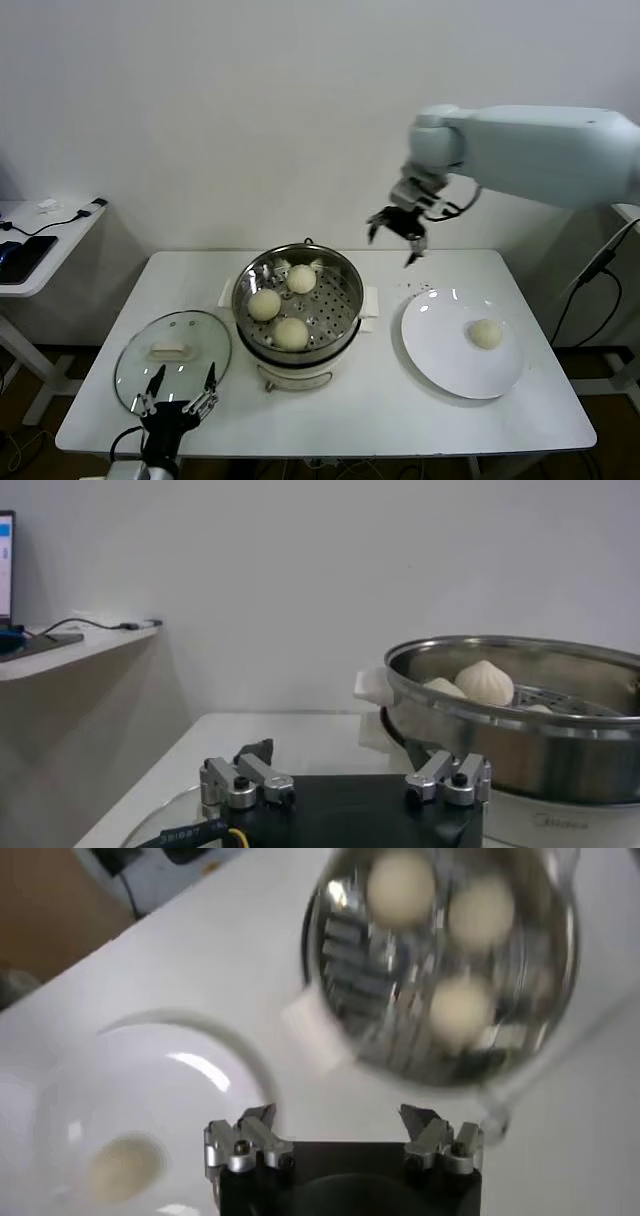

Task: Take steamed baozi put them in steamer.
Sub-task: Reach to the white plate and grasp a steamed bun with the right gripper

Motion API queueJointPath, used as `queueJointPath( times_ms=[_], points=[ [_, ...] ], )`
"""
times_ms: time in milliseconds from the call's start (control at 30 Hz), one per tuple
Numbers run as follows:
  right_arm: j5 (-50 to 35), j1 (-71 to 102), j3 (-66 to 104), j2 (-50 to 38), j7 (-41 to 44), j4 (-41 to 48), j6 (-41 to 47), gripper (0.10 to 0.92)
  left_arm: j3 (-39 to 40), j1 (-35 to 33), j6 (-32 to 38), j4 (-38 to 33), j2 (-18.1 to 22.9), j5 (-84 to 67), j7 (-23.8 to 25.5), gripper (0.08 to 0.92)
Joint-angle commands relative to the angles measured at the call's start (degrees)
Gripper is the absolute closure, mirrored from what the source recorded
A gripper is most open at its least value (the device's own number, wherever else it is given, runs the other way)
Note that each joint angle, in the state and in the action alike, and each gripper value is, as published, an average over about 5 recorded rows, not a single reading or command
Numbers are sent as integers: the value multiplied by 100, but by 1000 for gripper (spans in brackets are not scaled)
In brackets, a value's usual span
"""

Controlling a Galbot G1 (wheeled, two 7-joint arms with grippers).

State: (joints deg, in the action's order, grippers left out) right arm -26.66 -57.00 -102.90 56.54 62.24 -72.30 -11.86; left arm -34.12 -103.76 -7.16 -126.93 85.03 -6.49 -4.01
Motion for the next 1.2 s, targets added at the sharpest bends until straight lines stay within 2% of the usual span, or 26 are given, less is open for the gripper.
queueJointPath(
  times_ms=[33,233,467,733,1200],
  points=[
    [-223,80,-744,-1948,100,-35,1618,202,-10,18,-10,38,2,-3,3,177],
    [416,1548,195,-2332,-20,394,1709,203,-49,7,-49,18,11,3,21,177],
    [1004,3056,1608,-2106,-125,1211,1697,202,-53,-5,-69,28,67,50,28,177],
    [1461,4034,2488,-1604,-194,1912,1674,202,-78,-25,-53,72,102,64,27,177],
    [1782,4643,3136,-1073,-392,2476,1684,203,-91,14,-46,168,113,55,29,177]
  ],
)
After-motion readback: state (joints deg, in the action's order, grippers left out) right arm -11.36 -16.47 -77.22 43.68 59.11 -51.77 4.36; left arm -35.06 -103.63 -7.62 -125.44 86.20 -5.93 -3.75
